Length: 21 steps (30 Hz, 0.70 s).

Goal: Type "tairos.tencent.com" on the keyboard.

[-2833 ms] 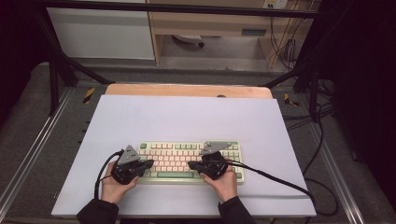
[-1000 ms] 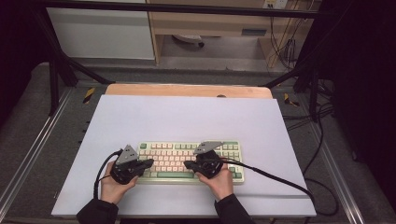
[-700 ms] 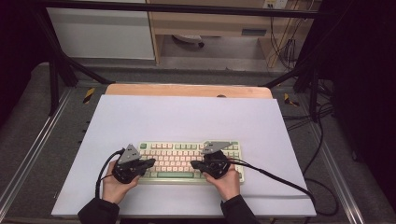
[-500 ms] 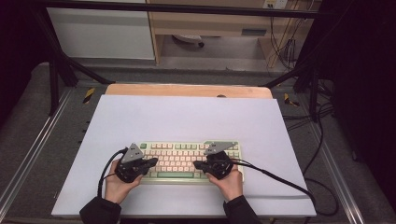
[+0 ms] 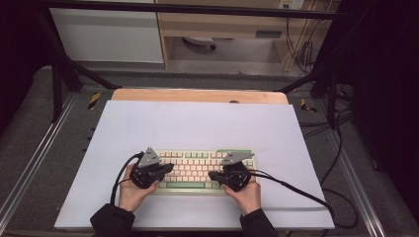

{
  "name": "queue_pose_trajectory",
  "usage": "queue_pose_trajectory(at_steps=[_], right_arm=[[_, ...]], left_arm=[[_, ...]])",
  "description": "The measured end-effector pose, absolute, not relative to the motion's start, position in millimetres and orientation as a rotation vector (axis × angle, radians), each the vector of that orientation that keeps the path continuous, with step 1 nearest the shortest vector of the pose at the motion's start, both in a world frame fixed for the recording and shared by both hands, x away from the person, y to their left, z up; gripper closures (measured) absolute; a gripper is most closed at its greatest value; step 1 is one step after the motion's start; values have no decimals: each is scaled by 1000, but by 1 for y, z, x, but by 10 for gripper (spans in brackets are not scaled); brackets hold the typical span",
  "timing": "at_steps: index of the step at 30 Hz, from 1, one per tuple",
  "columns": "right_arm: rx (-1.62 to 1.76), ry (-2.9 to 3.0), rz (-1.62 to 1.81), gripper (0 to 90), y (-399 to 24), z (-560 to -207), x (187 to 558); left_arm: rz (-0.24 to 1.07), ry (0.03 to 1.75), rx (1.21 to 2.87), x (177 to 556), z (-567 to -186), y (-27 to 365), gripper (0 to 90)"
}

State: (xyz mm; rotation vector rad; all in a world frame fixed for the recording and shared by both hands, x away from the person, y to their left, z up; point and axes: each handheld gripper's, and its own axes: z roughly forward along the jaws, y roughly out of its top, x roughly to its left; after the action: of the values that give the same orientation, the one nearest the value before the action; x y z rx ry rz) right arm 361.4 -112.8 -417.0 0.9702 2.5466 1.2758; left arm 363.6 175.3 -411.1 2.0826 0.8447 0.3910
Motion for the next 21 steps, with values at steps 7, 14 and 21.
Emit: queue_pose_trajectory(at_steps=[7,14,21], right_arm=[[970,2547,1279,900,-114,-417,360],[960,2546,1282,900,-115,-417,360],[962,2545,1283,900,-115,-416,359]], left_arm=[[390,849,2091,371,-413,165,895],[388,856,2105,377,-418,158,895],[380,854,2121,381,-424,150,895]])
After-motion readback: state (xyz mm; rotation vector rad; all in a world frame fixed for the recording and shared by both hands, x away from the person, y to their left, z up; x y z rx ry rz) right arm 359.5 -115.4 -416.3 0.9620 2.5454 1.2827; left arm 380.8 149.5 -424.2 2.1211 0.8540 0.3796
